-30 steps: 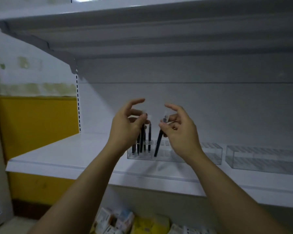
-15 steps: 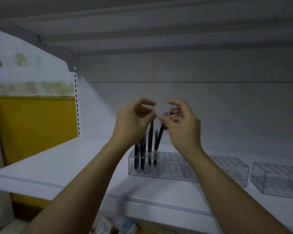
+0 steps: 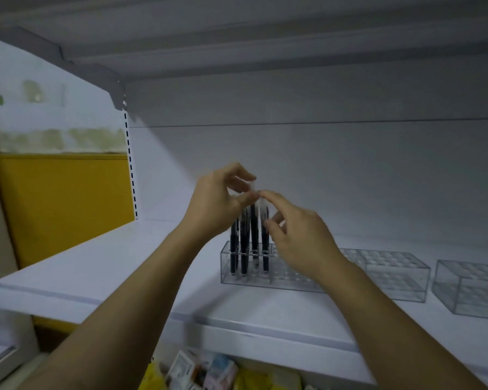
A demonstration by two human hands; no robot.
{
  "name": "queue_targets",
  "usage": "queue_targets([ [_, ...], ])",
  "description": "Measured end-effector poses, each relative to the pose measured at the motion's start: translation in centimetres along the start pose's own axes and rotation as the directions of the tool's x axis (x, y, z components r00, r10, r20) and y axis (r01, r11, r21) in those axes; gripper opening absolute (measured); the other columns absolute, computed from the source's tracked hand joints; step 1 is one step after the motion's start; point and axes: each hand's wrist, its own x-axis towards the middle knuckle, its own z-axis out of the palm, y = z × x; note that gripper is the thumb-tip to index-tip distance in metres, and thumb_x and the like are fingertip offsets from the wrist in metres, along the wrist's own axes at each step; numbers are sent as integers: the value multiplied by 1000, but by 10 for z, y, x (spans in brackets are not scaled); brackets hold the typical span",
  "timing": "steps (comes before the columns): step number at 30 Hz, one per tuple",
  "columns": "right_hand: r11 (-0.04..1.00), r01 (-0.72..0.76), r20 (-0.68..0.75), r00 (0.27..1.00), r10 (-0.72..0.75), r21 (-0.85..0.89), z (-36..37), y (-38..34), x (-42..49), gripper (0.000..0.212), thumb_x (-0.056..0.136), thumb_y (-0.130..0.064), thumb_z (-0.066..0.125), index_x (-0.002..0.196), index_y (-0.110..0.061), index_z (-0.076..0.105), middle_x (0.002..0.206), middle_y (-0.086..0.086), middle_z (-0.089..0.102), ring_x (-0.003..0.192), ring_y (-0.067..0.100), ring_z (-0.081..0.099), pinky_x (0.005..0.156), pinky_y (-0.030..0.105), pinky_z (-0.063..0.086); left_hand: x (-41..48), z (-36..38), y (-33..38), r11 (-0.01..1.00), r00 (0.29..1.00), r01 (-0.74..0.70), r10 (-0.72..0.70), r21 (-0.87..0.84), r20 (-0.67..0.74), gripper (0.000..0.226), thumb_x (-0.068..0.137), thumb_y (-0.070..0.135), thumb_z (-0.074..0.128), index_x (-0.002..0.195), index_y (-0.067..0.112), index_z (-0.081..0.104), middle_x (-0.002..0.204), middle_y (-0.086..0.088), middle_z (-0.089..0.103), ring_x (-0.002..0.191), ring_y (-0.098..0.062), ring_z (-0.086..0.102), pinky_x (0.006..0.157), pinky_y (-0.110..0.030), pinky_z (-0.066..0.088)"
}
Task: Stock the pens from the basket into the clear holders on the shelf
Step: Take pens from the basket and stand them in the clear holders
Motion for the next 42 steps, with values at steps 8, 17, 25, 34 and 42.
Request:
queue_targets([
  [8, 996, -83, 120, 989, 87, -32, -2, 1, -10, 74, 96, -17, 48, 148, -51, 8, 81, 0, 67, 71, 17, 63, 72, 40, 56, -11, 13, -10, 998, 999, 44, -44, 39, 1, 13, 83, 30, 72, 94, 27, 66, 109, 6, 61, 105, -12, 54, 93, -27, 41],
  [17, 966, -186, 133, 978, 163, 182, -6, 3, -24, 90, 92, -15, 62, 148, -53, 2, 126, -5, 53, 104, 8, 57, 94, 28, 50, -29, 11, 0, 971, 999, -42, 39, 236, 18, 37, 89, 31, 64, 125, 29, 58, 129, 8, 59, 125, -15, 45, 104, -31, 34],
  [25, 995, -97, 95, 991, 96, 1, -31, -17, -62, 66, 96, -30, 56, 151, -37, 20, 149, -10, 31, 136, 10, 32, 110, 26, 28, -81, -3, 20, 941, 990, -126, 141, 315, -25, 44, 85, 24, 69, 128, 24, 57, 130, 5, 58, 125, -18, 45, 106, -35, 32],
  [34, 975, -107, 16, 994, 112, -193, -52, -26, -167, 64, 90, -38, 63, 147, -34, 34, 149, -10, 37, 137, 12, 31, 115, 31, 26, -176, 28, 50, 914, 962, -270, 266, 304, 55, 33, 80, 30, 65, 112, 22, 65, 108, 3, 67, 100, -21, 59, 81, -32, 39],
  [42, 944, -178, -42, 984, 173, -278, -40, 15, -292, 52, 85, -33, 70, 133, -22, 54, 134, 1, 52, 125, 19, 43, 106, 37, 35, -267, 89, 67, 943, 950, -276, 239, 186, 200, 29, 88, 40, 56, 112, 25, 64, 100, 5, 63, 95, -20, 57, 76, -32, 39],
])
